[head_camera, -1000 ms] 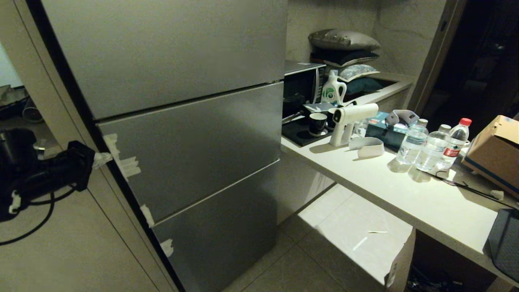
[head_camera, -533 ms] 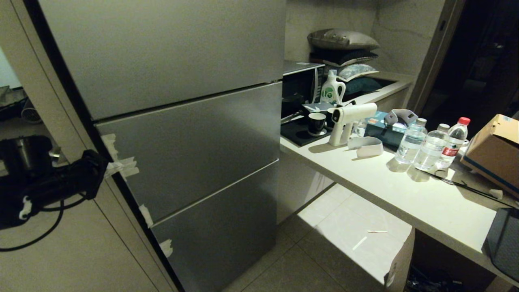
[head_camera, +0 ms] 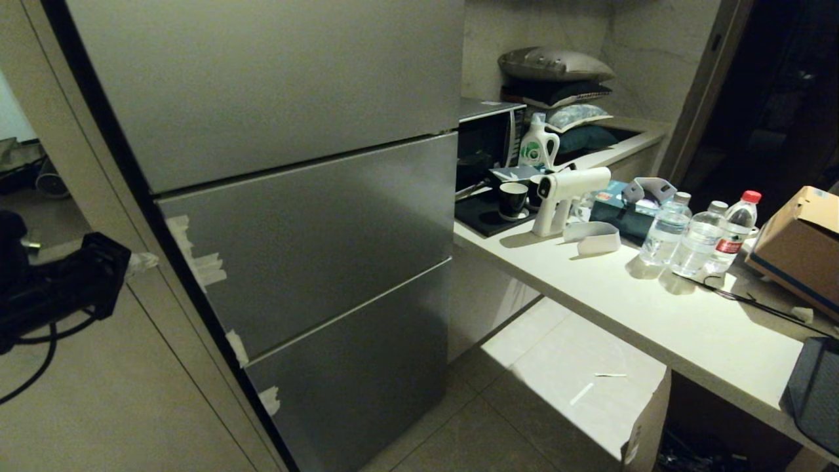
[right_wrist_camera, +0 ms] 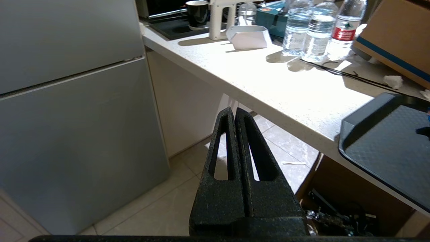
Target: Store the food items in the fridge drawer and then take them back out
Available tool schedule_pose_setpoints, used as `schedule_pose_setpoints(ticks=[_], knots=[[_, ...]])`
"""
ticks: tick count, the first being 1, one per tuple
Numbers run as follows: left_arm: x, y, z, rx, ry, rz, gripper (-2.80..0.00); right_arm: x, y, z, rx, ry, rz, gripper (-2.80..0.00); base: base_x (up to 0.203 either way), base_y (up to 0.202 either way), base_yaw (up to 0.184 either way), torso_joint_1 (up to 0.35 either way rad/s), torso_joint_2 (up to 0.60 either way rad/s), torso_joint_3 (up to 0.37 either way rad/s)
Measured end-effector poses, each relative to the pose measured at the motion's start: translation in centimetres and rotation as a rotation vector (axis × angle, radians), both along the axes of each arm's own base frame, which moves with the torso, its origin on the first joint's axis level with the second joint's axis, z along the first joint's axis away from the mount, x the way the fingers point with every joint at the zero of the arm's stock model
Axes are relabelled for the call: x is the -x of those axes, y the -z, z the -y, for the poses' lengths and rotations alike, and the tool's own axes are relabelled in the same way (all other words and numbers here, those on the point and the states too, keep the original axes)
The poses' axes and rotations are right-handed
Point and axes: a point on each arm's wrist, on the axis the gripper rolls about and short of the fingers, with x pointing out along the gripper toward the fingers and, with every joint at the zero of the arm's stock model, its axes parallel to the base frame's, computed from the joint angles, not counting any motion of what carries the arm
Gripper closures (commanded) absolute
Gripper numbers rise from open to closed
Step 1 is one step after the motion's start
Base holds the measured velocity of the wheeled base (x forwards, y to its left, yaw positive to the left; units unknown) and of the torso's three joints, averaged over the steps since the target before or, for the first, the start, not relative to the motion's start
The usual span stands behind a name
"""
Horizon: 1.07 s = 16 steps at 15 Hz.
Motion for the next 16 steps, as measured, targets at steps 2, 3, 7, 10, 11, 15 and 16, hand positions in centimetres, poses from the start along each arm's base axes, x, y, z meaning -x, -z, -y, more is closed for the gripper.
schedule_pose_setpoints(ticks=[2, 3, 7, 10, 11, 15, 16], knots=[[-0.4, -0.2, -0.2, 0.0, 0.0, 0.01, 0.0, 0.0, 0.0, 0.0, 0.0, 0.0, -0.001, 0.0, 0.0, 0.0, 0.0, 0.0, 0.0, 0.0], [-0.9, -0.2, -0.3, 0.004, 0.0, 0.014, 0.0, 0.0, 0.0, 0.0, 0.0, 0.0, 0.0, 0.0, 0.0, 0.0, 0.0, 0.0, 0.0, 0.0], [-2.7, 0.2, 0.1, 0.018, 0.026, 0.021, 0.0, 0.0, 0.0, 0.0, 0.0, 0.0, -0.001, 0.0, 0.0, 0.0, 0.0, 0.0, 0.0, 0.0], [-3.6, 0.2, 0.3, 0.031, 0.036, 0.031, 0.0, 0.0, 0.0, 0.0, 0.0, 0.0, 0.0, 0.0, 0.0, 0.0, 0.0, 0.0, 0.0, 0.0], [-3.9, 0.2, 0.5, 0.034, 0.04, 0.032, 0.0, 0.0, 0.0, 0.0, 0.0, 0.0, -0.001, 0.0, 0.0, 0.0, 0.0, 0.0, 0.0, 0.0], [-4.2, 0.3, 1.2, 0.038, 0.059, 0.027, 0.0, 0.0, 0.0, 0.0, 0.0, 0.0, 0.0, 0.0, 0.0, 0.0, 0.0, 0.0, 0.0, 0.0], [-4.2, 0.4, 1.3, 0.039, 0.064, 0.025, 0.0, 0.0, 0.0, 0.0, 0.0, 0.0, 0.0, 0.0, 0.0, 0.0, 0.0, 0.0, 0.0, 0.0]])
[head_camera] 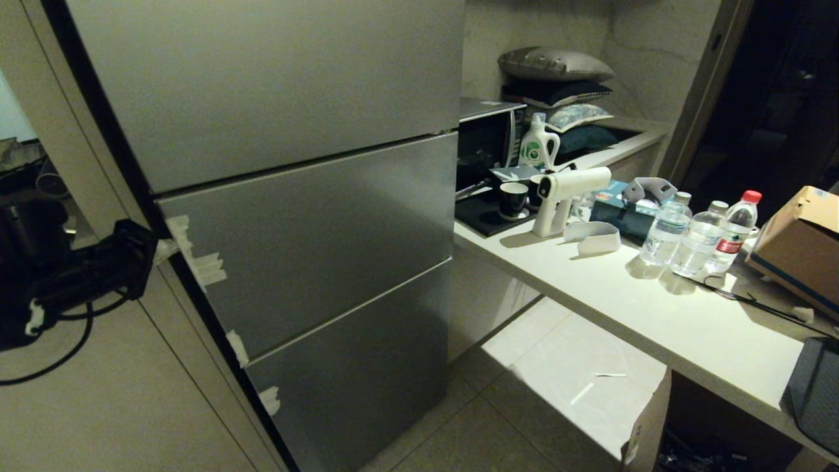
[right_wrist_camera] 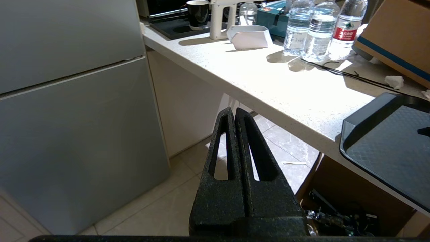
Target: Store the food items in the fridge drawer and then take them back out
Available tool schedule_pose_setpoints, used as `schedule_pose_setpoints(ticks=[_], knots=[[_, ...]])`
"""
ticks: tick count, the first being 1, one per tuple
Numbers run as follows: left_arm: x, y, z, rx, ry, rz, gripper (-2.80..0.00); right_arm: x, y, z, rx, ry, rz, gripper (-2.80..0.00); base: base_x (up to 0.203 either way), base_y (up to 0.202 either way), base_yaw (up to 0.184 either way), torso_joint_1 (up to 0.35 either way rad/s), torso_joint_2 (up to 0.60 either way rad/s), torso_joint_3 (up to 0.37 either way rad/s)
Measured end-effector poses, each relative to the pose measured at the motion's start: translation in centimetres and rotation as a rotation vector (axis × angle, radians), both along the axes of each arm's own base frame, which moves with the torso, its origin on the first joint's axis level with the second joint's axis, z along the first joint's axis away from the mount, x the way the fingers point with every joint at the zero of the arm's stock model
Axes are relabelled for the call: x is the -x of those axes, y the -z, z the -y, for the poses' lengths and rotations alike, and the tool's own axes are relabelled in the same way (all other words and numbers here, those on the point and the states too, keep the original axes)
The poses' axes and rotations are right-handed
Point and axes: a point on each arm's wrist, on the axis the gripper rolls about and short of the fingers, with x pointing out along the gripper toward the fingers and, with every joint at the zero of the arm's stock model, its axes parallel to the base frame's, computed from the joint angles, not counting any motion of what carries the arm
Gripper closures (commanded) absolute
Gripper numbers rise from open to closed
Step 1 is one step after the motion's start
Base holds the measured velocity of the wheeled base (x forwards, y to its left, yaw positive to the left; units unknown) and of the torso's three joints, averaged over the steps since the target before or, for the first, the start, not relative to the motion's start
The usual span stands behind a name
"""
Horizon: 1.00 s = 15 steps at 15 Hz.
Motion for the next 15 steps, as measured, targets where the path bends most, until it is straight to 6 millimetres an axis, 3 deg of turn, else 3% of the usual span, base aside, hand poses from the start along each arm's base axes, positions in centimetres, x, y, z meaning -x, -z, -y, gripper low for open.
schedule_pose_setpoints(ticks=[8, 15], knots=[[0.5, 1.8, 2.8, 0.015, 0.079, -0.08, 0.0, 0.0, 0.0, 0.0, 0.0, 0.0, 0.0, 0.0, 0.0, 0.0, 0.0, 0.0, 0.0, 0.0], [1.8, 1.8, 3.2, 0.012, 0.082, -0.081, 0.0, 0.0, 0.0, 0.0, 0.0, 0.0, 0.0, 0.0, 0.0, 0.0, 0.0, 0.0, 0.0, 0.0]])
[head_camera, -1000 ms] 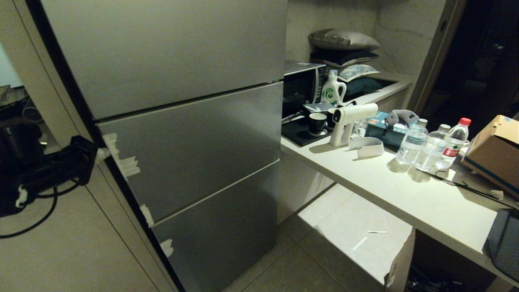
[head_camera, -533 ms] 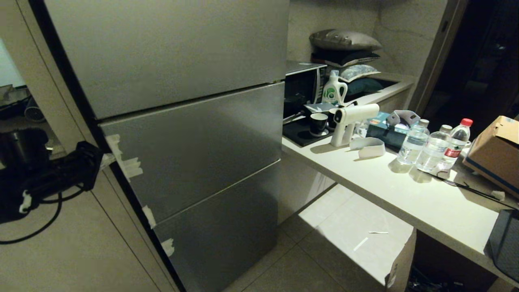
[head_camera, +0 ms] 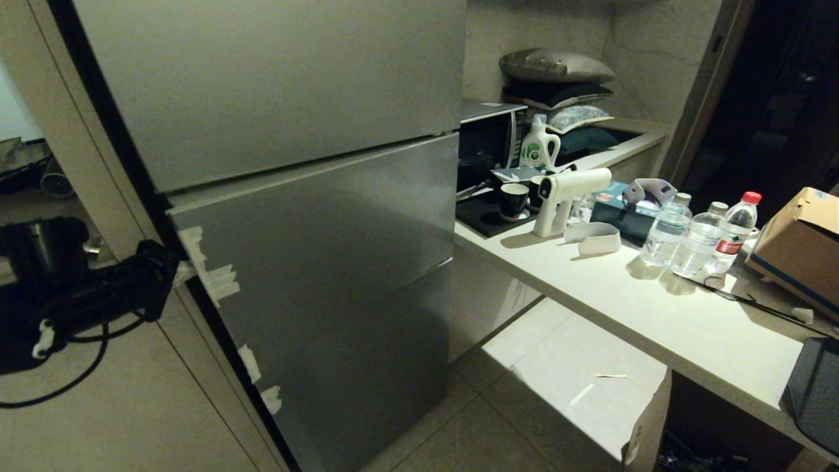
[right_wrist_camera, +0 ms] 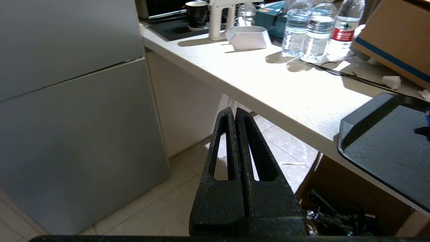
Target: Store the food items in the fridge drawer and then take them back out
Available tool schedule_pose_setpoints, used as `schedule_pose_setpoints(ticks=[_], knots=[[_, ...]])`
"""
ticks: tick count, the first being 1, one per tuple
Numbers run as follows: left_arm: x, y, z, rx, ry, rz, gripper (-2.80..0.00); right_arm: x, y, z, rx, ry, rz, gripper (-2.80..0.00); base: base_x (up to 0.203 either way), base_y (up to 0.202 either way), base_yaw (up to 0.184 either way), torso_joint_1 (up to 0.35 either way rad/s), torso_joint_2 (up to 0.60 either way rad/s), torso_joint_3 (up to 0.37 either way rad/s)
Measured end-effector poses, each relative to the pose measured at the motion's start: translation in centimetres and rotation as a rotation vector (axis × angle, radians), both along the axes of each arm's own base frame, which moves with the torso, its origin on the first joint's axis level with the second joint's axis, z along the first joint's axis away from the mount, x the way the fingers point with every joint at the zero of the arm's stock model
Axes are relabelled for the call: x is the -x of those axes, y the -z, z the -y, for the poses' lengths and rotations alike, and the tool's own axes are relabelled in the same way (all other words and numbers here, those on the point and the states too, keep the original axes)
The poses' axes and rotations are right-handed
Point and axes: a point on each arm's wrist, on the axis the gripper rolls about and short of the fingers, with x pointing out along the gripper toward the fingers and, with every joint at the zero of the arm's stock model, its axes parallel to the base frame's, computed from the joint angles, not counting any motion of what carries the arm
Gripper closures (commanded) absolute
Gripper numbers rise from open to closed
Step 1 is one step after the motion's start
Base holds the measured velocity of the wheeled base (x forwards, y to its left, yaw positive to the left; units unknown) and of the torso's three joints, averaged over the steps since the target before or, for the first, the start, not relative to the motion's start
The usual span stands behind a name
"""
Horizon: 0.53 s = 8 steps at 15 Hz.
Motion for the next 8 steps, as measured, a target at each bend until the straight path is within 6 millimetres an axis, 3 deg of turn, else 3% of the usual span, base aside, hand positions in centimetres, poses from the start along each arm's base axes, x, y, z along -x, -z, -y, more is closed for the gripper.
schedule_pose_setpoints(ticks=[4, 8], knots=[[2.7, 0.3, 0.7, 0.01, 0.011, -0.032, 0.0, 0.0, 0.0, 0.0, 0.0, 0.0, -0.001, 0.0, 0.0, 0.0, 0.0, 0.0, 0.0, 0.0], [5.3, -0.1, 2.9, 0.01, 0.063, -0.036, 0.0, 0.0, 0.0, 0.0, -0.001, 0.0, 0.0, 0.0, 0.0, 0.0, 0.0, 0.0, 0.0, 0.0]])
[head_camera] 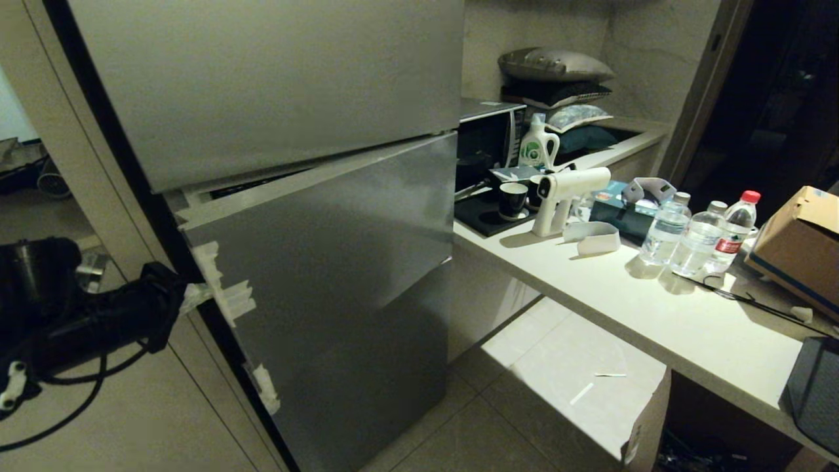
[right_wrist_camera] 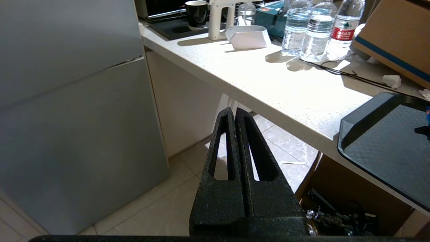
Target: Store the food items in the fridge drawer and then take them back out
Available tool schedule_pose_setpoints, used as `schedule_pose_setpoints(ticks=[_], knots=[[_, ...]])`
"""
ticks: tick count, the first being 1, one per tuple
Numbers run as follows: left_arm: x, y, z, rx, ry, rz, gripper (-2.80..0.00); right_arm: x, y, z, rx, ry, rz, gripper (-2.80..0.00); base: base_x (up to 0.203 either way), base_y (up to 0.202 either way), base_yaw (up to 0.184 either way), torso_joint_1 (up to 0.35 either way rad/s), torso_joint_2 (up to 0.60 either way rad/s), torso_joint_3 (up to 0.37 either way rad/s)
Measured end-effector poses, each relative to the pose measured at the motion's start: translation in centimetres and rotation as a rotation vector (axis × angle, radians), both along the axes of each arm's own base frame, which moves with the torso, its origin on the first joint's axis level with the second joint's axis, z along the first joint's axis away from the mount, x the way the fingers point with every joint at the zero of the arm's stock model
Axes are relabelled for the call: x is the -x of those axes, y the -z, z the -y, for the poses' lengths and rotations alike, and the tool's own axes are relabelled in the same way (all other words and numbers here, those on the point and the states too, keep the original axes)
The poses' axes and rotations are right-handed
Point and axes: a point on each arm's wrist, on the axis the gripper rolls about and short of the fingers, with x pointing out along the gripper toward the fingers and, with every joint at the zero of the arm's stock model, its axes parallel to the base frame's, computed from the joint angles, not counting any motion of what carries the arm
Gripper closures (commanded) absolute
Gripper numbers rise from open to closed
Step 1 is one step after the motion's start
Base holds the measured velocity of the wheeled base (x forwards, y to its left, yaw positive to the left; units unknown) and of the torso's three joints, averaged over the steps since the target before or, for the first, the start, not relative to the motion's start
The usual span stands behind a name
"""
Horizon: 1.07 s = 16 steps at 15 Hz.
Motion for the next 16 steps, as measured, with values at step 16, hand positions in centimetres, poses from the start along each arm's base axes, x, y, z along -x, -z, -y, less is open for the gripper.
schedule_pose_setpoints(ticks=[16], knots=[[18.5, -3.0, 5.1, -0.289, 0.296, 0.188, 0.0, 0.0, 0.0, 0.0, 0.0, 0.0, 0.0, 0.0, 0.0, 0.0, 0.0, 0.0, 0.0, 0.0]])
